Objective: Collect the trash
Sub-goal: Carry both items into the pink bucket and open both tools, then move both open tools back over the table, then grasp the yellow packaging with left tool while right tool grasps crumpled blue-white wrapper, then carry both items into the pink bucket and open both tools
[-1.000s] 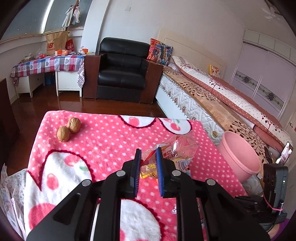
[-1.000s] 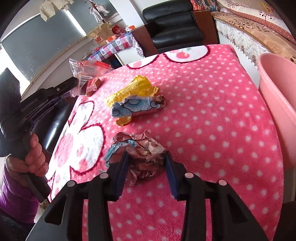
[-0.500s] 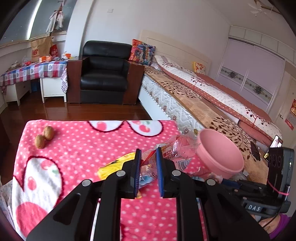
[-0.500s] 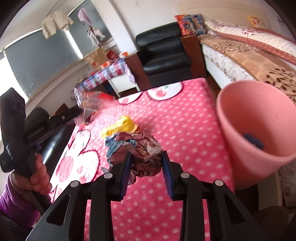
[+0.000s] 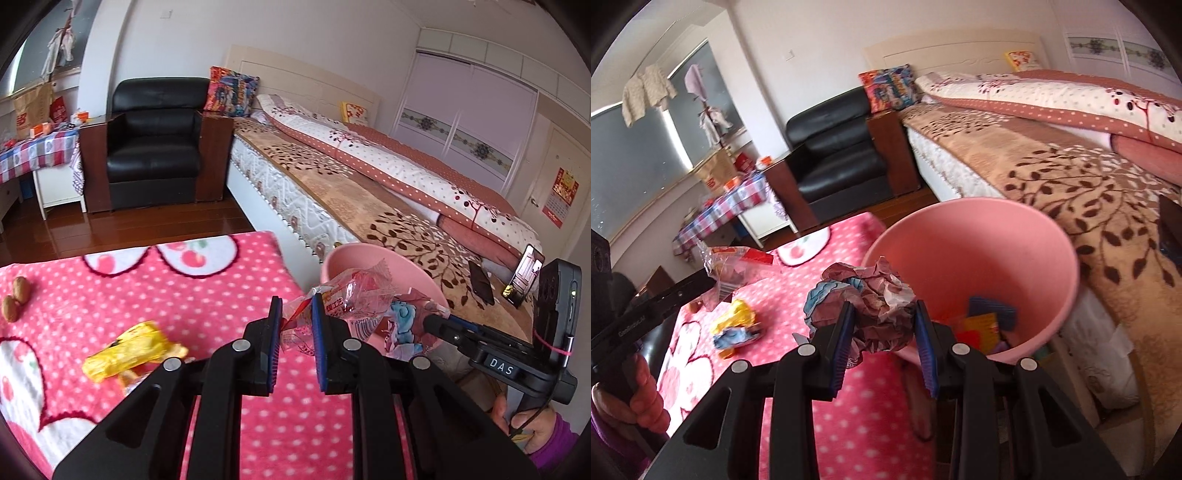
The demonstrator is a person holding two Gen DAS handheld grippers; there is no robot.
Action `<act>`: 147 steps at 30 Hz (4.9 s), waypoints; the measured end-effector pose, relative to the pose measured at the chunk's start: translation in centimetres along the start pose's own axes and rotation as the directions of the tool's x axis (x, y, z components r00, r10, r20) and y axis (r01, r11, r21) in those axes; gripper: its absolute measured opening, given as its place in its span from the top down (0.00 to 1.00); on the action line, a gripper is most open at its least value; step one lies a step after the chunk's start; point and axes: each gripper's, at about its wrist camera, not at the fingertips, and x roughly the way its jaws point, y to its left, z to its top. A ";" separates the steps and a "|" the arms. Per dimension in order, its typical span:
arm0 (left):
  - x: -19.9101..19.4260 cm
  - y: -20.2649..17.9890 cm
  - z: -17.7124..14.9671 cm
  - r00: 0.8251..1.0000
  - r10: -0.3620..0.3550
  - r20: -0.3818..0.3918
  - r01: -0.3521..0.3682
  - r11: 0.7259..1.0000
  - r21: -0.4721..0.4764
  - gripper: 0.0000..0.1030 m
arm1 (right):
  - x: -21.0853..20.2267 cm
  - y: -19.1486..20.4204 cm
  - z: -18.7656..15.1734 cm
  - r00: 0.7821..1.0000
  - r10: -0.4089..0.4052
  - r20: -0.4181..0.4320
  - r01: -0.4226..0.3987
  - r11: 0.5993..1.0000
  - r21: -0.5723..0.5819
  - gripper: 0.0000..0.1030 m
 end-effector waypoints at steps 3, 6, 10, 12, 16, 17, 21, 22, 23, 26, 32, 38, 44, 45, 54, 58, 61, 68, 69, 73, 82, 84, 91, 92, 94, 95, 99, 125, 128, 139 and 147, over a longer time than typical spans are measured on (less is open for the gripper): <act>1.6 -1.5 0.1 0.999 -0.025 -0.024 0.026 1.000 0.008 0.85 | 0.3 -1.6 0.5 0.999 -0.036 0.005 0.036 0.999 0.018 0.69; 3.0 -3.0 0.3 0.998 -0.054 -0.037 0.054 0.998 0.010 0.85 | 0.5 -2.7 0.6 0.996 -0.084 0.014 0.083 0.996 0.015 0.68; 4.6 -4.8 0.4 0.995 -0.084 -0.049 0.086 0.996 0.027 0.85 | 1.2 -3.8 0.7 0.993 -0.117 0.013 0.116 0.993 0.018 0.68; 5.4 -5.7 0.3 0.994 -0.094 -0.058 0.096 0.995 0.039 0.85 | 1.4 -4.2 0.7 0.991 -0.136 0.013 0.136 0.991 0.021 0.68; 6.9 -6.8 0.3 0.993 -0.097 -0.067 0.100 0.994 0.045 0.85 | 1.8 -5.1 0.8 0.987 -0.158 0.010 0.158 0.987 0.025 0.68; 7.1 -6.9 0.3 0.993 -0.092 -0.070 0.095 0.994 0.045 0.85 | 2.0 -5.3 0.8 0.986 -0.165 0.009 0.165 0.986 0.024 0.68; 8.2 -7.2 0.2 0.993 -0.083 -0.086 0.087 0.995 0.044 0.85 | 2.3 -5.5 0.8 0.985 -0.175 0.008 0.175 0.984 0.026 0.67; 8.4 -7.2 0.2 0.993 -0.085 -0.087 0.089 0.995 0.041 0.85 | 2.4 -5.6 0.8 0.984 -0.176 0.007 0.176 0.984 0.026 0.67; 8.6 -7.3 0.2 0.992 -0.093 -0.088 0.096 0.995 0.037 0.85 | 2.5 -5.7 0.8 0.984 -0.178 0.008 0.178 0.984 0.026 0.67; 8.9 -7.3 0.3 0.990 -0.105 -0.090 0.108 0.994 0.029 0.76 | 2.7 -5.7 0.7 0.983 -0.183 0.010 0.182 0.983 0.023 0.66; 8.8 -7.5 0.4 0.988 -0.121 -0.092 0.125 0.992 0.030 0.65 | 2.6 -5.3 0.6 0.983 -0.182 0.018 0.182 0.983 0.015 0.62; 8.1 -7.4 0.7 0.990 -0.118 -0.079 0.121 0.992 0.039 0.60 | 2.3 -5.0 0.5 0.985 -0.173 0.024 0.172 0.985 0.017 0.52; 6.2 -7.1 0.4 0.997 -0.059 -0.055 0.063 0.995 0.074 0.60 | 1.5 -2.9 0.3 0.992 -0.114 0.047 0.114 0.993 -0.004 0.48; 5.8 -6.8 0.2 0.997 -0.050 -0.052 0.054 0.996 0.073 0.60 | 1.4 -2.4 0.2 0.993 -0.104 0.047 0.104 0.995 -0.007 0.48; 1.9 -4.2 -1.2 1.000 0.005 -0.017 -0.004 0.998 0.058 0.60 | 0.4 2.5 -1.3 0.999 -0.004 0.039 0.006 0.999 -0.053 0.48; -0.3 -3.0 -2.1 1.000 0.031 0.003 -0.032 0.997 0.069 0.60 | 0.3 4.5 -2.1 0.999 0.035 0.017 -0.034 0.997 -0.070 0.48; -2.2 -1.3 -2.6 0.998 0.055 0.020 -0.056 0.997 0.060 0.60 | 0.3 6.0 -2.8 0.999 0.054 -0.006 -0.055 0.995 -0.089 0.48; -5.8 3.7 -4.3 0.983 0.178 0.041 -0.179 0.983 0.030 0.60 | 1.1 8.8 -3.5 0.994 0.102 -0.050 -0.107 0.987 -0.116 0.48; -6.2 4.5 -4.6 0.979 0.199 0.040 -0.200 0.980 0.018 0.60 | 1.2 9.2 -3.6 0.993 0.107 -0.057 -0.113 0.986 -0.121 0.48; -7.3 8.4 -5.3 0.961 0.276 0.025 -0.274 0.960 -0.052 0.60 | 2.3 10.5 -3.7 0.987 0.135 -0.092 -0.146 0.980 -0.135 0.48; -5.8 14.0 -5.1 0.955 0.295 -0.031 -0.296 0.947 -0.121 0.60 | 4.3 14.0 -4.3 0.961 0.218 -0.171 -0.247 0.953 -0.174 0.48; -4.7 14.2 -5.1 0.960 0.275 -0.054 -0.279 0.955 -0.103 0.60 | 4.7 14.8 -4.6 0.952 0.236 -0.197 -0.271 0.946 -0.176 0.48; -1.2 13.6 -5.0 0.966 0.239 -0.095 -0.236 0.971 0.044 0.60 | 6.6 16.9 -5.6 0.920 0.274 -0.280 -0.327 0.931 -0.161 0.45; -0.7 13.7 -5.1 0.965 0.239 -0.104 -0.235 0.971 0.051 0.60 | 6.9 17.1 -5.7 0.915 0.281 -0.290 -0.334 0.930 -0.154 0.44; 0.1 14.0 -5.4 0.966 0.233 -0.113 -0.227 0.972 0.058 0.60 | 7.4 17.7 -5.8 0.906 0.290 -0.308 -0.345 0.928 -0.140 0.44; 0.2 14.1 -5.5 0.966 0.231 -0.114 -0.225 0.973 0.058 0.60 | 7.8 17.9 -5.8 0.900 0.295 -0.320 -0.351 0.927 -0.132 0.43; 0.2 14.6 -5.9 0.969 0.214 -0.123 -0.212 0.977 0.033 0.89 | 9.1 18.8 -6.0 0.884 0.309 -0.352 -0.363 0.926 -0.099 0.42; -6.9 16.1 -6.7 0.982 0.188 -0.024 -0.189 0.966 -0.179 0.98 | 14.7 18.4 -6.2 0.884 0.189 -0.428 -0.185 0.981 0.051 0.91; -6.8 16.0 -6.6 0.985 0.171 -0.030 -0.173 0.964 -0.200 0.98 | 13.2 17.0 -6.4 0.885 0.205 -0.418 -0.208 0.977 0.040 0.97; -6.8 12.7 -6.2 0.992 0.123 -0.034 -0.128 0.973 -0.193 0.98 | 7.0 15.2 -6.3 0.944 0.143 -0.297 -0.194 0.970 -0.148 0.98; -5.2 8.9 -5.4 0.998 0.050 -0.037 -0.056 0.981 -0.186 0.98 | 4.1 11.1 -5.0 0.970 0.118 -0.212 -0.145 0.983 -0.114 0.98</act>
